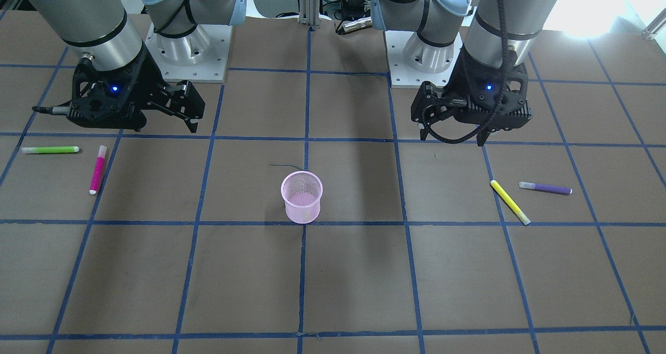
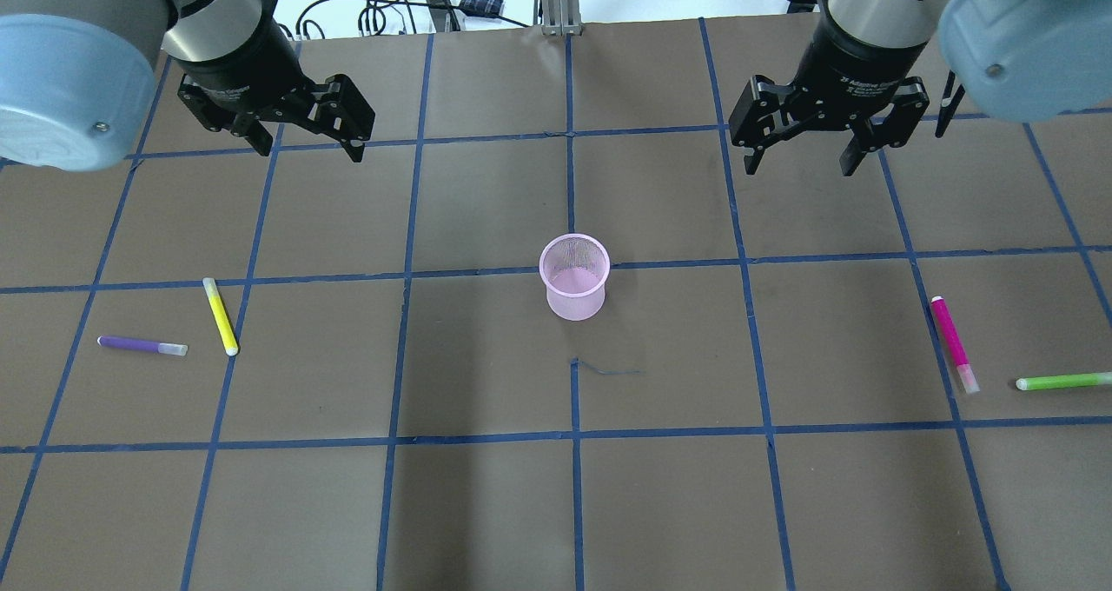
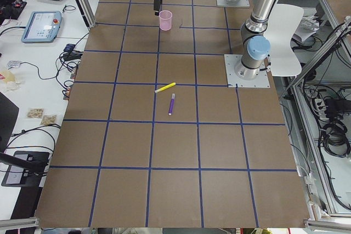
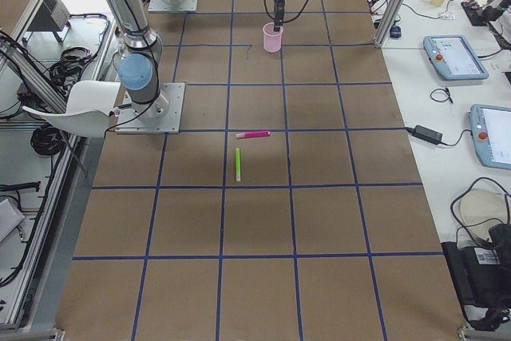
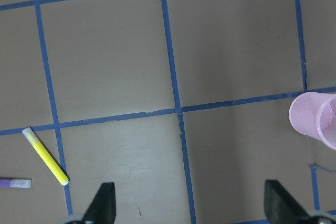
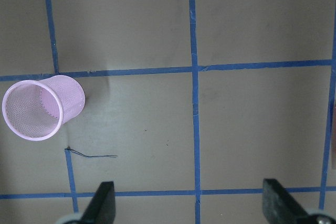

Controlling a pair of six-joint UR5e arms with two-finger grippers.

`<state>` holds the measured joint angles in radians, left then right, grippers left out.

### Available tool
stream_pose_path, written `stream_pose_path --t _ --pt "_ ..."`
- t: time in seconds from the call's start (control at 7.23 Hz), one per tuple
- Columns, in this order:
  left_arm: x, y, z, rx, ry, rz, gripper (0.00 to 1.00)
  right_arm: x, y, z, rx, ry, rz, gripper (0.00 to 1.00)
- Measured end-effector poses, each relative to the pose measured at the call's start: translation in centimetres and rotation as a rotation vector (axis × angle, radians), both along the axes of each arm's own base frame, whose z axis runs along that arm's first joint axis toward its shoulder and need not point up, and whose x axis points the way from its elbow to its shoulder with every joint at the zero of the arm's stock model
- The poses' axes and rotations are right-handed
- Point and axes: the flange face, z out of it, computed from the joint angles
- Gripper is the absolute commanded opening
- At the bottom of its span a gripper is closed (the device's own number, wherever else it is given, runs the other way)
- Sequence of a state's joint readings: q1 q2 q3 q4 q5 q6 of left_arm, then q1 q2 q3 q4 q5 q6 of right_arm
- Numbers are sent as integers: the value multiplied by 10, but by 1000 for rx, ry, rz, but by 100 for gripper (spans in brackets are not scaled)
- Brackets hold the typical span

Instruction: Insert purple and pink pens into pink cup

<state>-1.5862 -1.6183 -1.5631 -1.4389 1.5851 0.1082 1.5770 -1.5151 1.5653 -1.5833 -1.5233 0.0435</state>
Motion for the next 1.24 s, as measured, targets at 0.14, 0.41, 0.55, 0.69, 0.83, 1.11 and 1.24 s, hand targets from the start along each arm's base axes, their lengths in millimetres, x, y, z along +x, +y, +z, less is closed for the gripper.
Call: stream_pose_path --t 0.14,0.41,0.55,0.69,0.83,1.11,1.24 --pt "0 0 0 0 3 -1 100 0 -1 -1 -1 0 0 100" --pt "-3 1 1 -2 8 -6 100 0 -3 -2 -6 0 0 100" --pt "-5 1 1 -3 9 -9 100 -2 -5 -4 -5 0 0 100" --pt "-6 1 1 -2 9 -11 100 -7 -7 -5 -4 1 -1 100" --pt "-6 0 0 -2 10 -12 100 -15 -9 -6 -1 4 -11 100" --pt "-6 1 1 -3 7 -9 100 -67 -25 -31 36 5 -19 100" --pt "-6 1 0 -2 4 -1 100 -109 -34 -52 61 -2 -16 100"
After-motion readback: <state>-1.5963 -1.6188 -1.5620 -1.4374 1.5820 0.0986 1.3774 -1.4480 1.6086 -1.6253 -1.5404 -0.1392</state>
